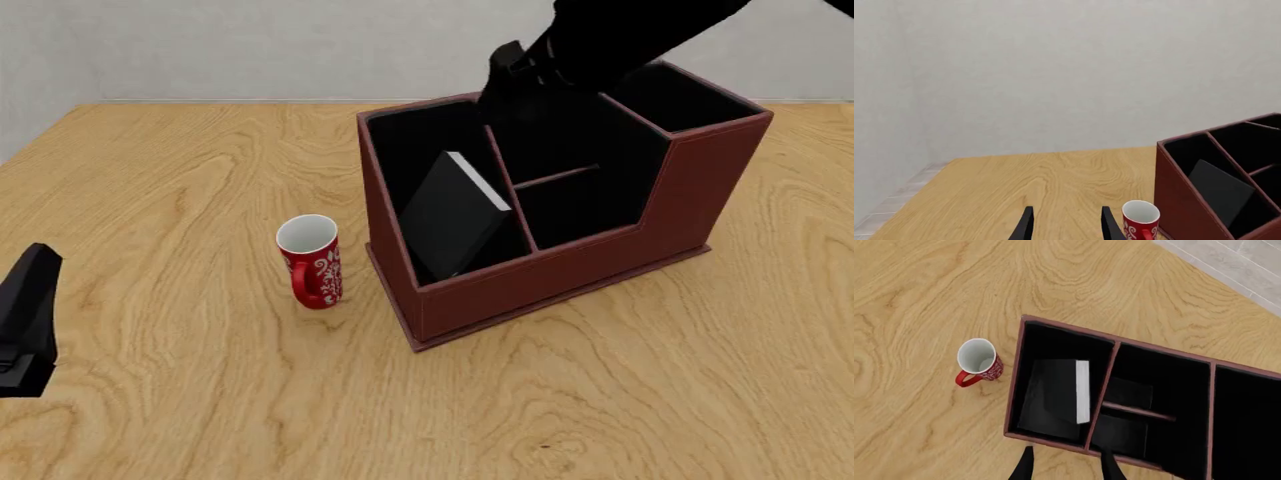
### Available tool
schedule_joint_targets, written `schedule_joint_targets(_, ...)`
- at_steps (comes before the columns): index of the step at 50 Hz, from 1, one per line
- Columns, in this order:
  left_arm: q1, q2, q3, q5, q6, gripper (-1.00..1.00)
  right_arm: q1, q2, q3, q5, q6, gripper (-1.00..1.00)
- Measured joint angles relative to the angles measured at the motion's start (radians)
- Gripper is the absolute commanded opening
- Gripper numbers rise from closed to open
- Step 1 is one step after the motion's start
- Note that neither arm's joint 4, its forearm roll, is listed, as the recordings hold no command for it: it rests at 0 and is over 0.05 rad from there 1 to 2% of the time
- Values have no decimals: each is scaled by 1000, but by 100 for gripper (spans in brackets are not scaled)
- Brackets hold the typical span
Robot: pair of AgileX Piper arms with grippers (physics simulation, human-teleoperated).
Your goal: Pick up the book and place it in the left compartment of the caddy.
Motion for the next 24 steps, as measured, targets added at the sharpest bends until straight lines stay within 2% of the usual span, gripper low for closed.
schedule_joint_targets(24, -24, -76, -31, 90, -2, 100, 17, -212, 64, 28, 56, 100)
